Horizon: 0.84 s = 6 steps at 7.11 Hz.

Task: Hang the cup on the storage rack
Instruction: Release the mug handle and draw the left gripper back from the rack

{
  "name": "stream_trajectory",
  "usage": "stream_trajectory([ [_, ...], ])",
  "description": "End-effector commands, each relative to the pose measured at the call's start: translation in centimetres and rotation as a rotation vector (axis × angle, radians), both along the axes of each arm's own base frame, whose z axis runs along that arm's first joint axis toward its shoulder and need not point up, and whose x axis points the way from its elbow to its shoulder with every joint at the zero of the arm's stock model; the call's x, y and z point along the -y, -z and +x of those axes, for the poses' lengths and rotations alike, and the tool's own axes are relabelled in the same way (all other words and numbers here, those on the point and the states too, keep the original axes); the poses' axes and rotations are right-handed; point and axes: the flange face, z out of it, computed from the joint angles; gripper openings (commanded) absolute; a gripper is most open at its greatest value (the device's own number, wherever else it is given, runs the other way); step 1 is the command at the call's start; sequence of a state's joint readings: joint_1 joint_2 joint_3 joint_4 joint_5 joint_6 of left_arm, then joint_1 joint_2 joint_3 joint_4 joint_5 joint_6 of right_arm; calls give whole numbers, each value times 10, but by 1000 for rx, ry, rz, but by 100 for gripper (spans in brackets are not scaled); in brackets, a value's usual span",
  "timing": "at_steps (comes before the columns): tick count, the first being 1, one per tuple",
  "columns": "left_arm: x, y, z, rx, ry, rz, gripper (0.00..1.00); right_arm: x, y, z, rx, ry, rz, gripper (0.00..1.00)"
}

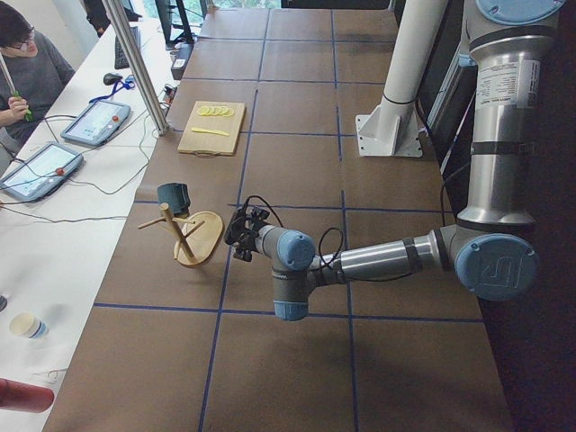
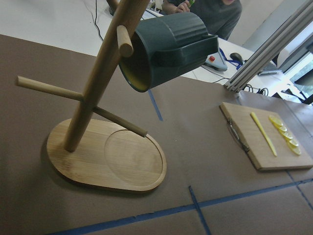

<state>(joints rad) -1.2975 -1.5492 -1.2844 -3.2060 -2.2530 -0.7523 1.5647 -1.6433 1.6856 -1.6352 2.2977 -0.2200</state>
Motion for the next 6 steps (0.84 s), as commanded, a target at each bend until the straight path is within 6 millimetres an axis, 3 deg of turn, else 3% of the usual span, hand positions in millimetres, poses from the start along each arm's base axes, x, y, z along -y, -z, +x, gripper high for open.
stream_trajectory([
  [1,22,-28,-33,321,-36,102,100,-1,-6,0,0,1,-12,100],
  [2,30,-40,-52,451,-38,108,100,-1,-6,0,0,1,-11,100],
  [4,58,-46,-94,714,-80,97,100,-1,-10,0,0,0,-21,100],
  [6,77,-32,-116,1040,-96,59,100,-1,-10,0,0,0,-21,100],
])
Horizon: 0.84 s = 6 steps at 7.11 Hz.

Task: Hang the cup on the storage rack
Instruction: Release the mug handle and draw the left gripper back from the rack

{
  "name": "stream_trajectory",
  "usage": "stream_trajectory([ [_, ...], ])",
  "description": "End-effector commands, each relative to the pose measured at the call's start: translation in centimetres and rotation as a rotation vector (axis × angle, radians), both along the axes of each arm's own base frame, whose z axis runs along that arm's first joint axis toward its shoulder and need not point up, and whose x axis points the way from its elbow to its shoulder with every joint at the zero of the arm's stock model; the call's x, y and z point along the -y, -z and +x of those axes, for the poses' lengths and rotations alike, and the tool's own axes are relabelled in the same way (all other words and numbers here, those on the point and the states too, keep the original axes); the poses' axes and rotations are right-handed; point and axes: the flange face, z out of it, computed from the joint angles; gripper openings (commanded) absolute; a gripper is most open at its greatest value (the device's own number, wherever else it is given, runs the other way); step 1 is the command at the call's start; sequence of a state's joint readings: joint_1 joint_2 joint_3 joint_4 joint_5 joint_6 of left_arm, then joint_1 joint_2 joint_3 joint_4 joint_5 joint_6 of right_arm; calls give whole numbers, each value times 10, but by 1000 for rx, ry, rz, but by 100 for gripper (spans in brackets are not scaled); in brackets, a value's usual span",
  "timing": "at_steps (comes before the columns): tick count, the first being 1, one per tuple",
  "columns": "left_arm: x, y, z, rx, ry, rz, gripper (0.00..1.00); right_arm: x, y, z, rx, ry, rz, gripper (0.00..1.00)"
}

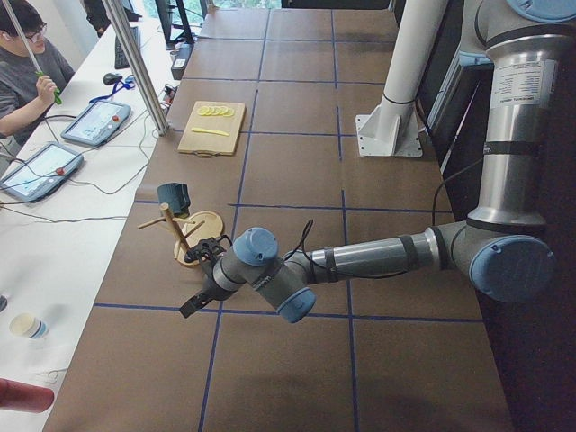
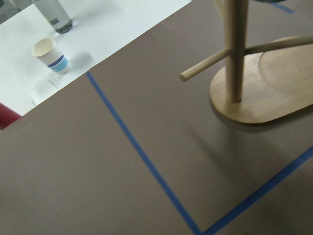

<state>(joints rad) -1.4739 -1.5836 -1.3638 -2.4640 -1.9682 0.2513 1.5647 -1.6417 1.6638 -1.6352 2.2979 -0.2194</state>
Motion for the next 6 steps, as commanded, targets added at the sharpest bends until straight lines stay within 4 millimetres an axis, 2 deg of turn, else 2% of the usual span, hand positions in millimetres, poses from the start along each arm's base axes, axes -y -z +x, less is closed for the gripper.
stream_trajectory([
  [1,15,9,-21,226,13,-144,100,-1,-5,0,1,-2,-12,100],
  [2,8,4,-44,199,79,-289,100,-1,-10,0,1,-1,-22,100],
  [3,-7,-13,-43,29,134,-491,100,-4,-15,0,1,-1,-32,100],
  [4,-20,-16,-31,-218,183,-627,100,-4,-15,0,3,-3,-33,100],
  [5,-48,-35,-22,-355,156,-760,100,-6,-15,0,6,-3,-35,100],
  [6,-63,-43,-19,-406,141,-815,100,-7,-18,-1,7,-3,-41,100],
])
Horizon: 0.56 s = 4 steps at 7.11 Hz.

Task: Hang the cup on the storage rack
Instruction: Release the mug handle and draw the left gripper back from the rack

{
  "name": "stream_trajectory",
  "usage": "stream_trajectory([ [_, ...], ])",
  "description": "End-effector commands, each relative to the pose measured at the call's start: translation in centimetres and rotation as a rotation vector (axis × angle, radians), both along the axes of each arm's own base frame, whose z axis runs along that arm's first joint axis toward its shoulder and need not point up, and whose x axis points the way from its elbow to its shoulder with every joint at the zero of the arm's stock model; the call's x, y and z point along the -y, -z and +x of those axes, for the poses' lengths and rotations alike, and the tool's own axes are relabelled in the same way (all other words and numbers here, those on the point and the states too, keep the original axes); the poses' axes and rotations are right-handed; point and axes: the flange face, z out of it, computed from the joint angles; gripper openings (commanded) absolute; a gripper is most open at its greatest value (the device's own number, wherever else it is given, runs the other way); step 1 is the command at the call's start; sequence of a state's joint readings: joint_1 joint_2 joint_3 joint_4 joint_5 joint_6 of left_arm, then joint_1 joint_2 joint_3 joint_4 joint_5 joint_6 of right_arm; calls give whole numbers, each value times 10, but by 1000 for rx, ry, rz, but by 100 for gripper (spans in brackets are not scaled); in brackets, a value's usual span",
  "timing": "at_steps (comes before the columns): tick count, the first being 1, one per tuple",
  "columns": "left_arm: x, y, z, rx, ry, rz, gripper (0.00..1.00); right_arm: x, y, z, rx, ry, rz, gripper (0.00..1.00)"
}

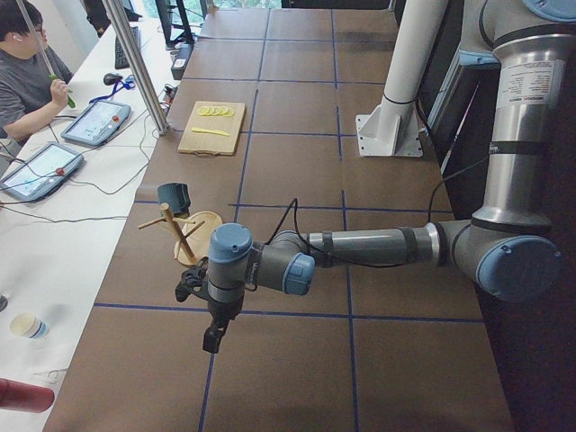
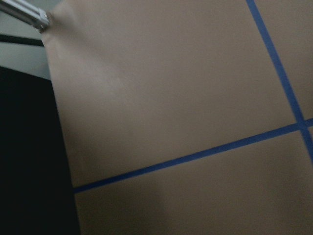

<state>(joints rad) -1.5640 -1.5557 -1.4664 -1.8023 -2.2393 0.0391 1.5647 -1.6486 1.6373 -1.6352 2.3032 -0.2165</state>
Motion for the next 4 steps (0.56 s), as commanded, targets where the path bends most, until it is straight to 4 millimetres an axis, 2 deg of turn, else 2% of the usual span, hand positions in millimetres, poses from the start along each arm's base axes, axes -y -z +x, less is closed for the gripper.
stream_trajectory([
  [1,-34,-11,7,-135,11,-98,100,-3,-4,0,2,0,-9,100],
  [2,-50,-5,7,-136,8,-89,100,-4,-4,0,4,0,-10,100],
  [4,-45,3,12,-135,-3,-98,100,-3,-4,0,4,0,-9,100],
])
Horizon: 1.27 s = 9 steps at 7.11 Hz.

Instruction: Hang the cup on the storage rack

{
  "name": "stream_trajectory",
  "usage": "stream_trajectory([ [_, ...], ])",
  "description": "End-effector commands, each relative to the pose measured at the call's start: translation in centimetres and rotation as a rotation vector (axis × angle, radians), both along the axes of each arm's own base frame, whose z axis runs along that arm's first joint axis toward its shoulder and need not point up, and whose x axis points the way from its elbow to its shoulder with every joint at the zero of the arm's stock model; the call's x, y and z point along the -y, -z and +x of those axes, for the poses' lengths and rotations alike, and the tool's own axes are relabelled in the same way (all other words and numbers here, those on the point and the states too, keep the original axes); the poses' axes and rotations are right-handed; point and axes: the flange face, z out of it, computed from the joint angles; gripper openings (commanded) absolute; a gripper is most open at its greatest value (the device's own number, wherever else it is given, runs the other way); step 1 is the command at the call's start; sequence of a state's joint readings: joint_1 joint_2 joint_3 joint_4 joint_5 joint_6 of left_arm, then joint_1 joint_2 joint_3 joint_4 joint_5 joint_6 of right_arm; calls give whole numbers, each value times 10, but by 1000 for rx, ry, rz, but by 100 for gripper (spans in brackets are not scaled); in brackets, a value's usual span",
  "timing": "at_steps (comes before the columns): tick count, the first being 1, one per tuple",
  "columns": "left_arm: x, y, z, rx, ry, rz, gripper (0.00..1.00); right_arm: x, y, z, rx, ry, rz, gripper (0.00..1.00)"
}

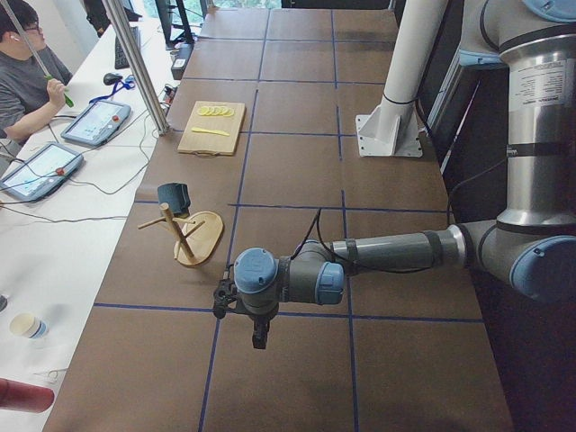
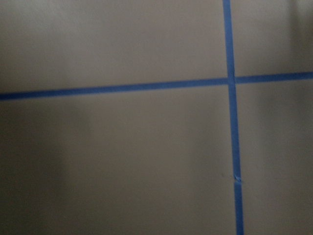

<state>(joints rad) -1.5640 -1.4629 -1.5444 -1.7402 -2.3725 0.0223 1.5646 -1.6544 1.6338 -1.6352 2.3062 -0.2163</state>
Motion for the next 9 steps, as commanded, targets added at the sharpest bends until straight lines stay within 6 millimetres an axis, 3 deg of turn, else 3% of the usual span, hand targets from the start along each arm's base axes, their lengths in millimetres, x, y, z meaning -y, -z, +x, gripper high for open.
stream_trajectory([
  [1,6,20,11,0,-28,-20,100,0,0,0,1,0,1,100],
  [2,7,27,20,1,-111,7,100,0,0,0,-1,0,1,100],
  [3,4,27,11,0,-153,41,100,0,0,0,-1,0,1,100],
  [5,-7,20,3,2,-138,42,100,-1,-1,1,-2,-1,-1,100],
  [9,1,30,0,28,-134,145,100,0,0,1,-1,-1,1,100],
])
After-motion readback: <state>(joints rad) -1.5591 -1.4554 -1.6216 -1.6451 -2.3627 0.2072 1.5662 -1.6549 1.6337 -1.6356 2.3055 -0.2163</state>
